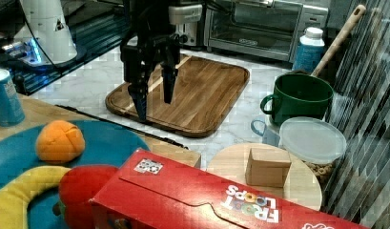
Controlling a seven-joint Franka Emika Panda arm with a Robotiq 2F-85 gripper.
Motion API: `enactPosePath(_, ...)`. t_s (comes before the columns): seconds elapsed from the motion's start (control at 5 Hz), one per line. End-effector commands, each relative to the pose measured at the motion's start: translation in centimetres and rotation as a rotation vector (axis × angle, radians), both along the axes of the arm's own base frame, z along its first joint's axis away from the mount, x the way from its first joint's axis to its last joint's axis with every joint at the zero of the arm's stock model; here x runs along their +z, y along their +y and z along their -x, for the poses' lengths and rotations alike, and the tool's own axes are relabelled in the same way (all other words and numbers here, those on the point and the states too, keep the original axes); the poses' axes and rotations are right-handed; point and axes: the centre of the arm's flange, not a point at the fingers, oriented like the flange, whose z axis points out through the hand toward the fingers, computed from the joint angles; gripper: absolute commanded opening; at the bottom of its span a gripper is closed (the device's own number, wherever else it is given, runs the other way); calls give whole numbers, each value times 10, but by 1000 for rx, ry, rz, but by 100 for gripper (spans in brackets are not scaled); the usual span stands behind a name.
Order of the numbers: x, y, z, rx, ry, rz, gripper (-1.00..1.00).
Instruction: Open the drawer.
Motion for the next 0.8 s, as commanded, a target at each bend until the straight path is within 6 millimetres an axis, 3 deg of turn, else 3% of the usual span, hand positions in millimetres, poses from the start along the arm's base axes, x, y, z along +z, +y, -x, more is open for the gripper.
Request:
enactPosePath(0.2, -15, -23, 18, -40, -32, 29, 100)
enactPosePath(0.6, -26, -27, 21, -47, -28, 43, 100)
enactPosePath(0.8, -38, -17, 16, -60, -22, 2, 100)
